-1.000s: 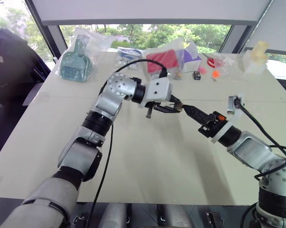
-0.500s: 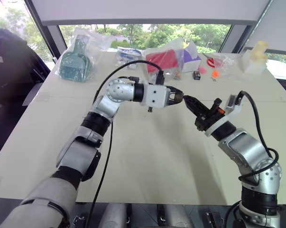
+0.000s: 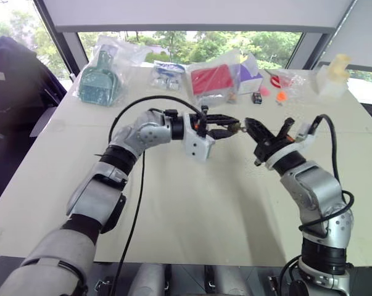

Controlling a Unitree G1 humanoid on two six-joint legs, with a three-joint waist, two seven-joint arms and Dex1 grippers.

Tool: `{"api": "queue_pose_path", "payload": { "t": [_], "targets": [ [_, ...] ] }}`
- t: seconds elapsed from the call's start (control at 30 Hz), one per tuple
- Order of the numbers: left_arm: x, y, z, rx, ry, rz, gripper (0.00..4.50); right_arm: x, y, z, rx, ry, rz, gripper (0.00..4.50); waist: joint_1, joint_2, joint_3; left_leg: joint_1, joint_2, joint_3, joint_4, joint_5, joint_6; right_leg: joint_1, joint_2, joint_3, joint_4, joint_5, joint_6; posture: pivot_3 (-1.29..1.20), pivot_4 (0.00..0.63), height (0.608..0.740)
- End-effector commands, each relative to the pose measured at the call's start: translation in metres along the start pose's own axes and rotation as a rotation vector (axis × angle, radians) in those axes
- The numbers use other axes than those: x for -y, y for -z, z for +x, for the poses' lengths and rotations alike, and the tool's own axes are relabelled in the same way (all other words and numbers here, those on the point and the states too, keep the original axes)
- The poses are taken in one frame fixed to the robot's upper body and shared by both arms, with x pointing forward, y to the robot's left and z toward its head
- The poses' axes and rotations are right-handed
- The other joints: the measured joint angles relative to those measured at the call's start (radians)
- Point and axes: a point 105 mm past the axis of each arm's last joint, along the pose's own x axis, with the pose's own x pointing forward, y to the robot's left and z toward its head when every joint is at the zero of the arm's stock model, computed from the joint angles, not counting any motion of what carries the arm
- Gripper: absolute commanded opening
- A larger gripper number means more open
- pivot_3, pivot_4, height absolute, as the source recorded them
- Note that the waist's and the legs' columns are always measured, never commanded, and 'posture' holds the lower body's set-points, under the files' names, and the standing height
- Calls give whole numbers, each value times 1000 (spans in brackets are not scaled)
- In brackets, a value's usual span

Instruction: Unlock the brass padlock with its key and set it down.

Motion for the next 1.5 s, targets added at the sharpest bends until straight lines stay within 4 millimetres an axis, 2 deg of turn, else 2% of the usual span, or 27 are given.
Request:
{"api": "queue_pose_path", "payload": {
  "t": [0.03,0.07,0.17,0.2,0.23,0.27,0.33,0.43,0.7,0.87,1.13,1.37,1.5],
  "targets": [
    [-17,4,2,-11,-52,-20,719,-10,-8,-3,28,-18,-121,72,-2,0,0,0,0,0,0,0,0,0,0,0,0,0,0,0,150,740],
    [-13,10,3,-35,-24,-90,719,-14,-11,-6,38,-28,-239,72,-2,1,0,0,0,1,0,0,0,0,0,0,0,0,0,0,150,740],
    [-6,19,3,-71,52,-220,719,-27,-20,-11,58,-79,-447,72,-3,1,0,1,0,2,0,0,0,0,2,-1,0,0,0,0,150,740],
    [-7,20,3,-71,59,-230,719,-31,-20,-13,49,-103,-497,586,-3,1,0,1,0,2,0,0,0,0,3,-1,0,0,0,0,150,740],
    [-9,20,3,-69,67,-237,719,-35,-20,-14,35,-126,-560,838,-5,1,0,1,0,2,0,0,0,0,3,-1,0,0,0,0,150,740],
    [-10,20,3,-68,72,-239,719,-37,-16,-17,-1,-143,-656,1326,-5,1,0,1,0,2,0,0,0,0,4,0,0,0,0,0,150,740],
    [-12,19,3,-65,79,-242,719,-34,-6,-19,-91,-147,-824,2338,-3,1,0,1,0,2,0,0,0,0,4,0,0,0,0,0,150,740],
    [-12,18,4,-57,82,-244,719,-28,4,-20,-170,-148,-948,3826,-2,1,0,1,0,2,0,0,0,0,3,0,0,0,0,0,150,740],
    [-11,8,3,-16,60,-202,719,-20,4,-14,-164,-147,-964,3826,0,0,0,1,0,2,0,0,0,0,3,0,0,0,0,0,150,740],
    [-3,4,1,-6,72,-197,719,-22,6,-12,-166,-176,-936,3826,-1,0,0,1,0,2,0,0,0,0,3,0,0,0,0,0,150,740],
    [-1,0,2,6,71,-197,719,-25,20,-10,-220,-216,-918,3826,-1,0,0,1,0,2,0,0,0,0,3,0,0,0,0,0,150,740],
    [-2,7,0,-33,70,-193,719,-25,25,-14,-244,-237,-904,3826,-1,0,0,1,0,2,0,0,0,0,3,0,0,0,0,0,150,740],
    [-2,3,1,-10,71,-195,719,-25,24,-14,-240,-238,-897,3826,-1,0,0,1,0,2,0,0,0,0,3,0,0,0,0,0,150,740]
  ]
}}
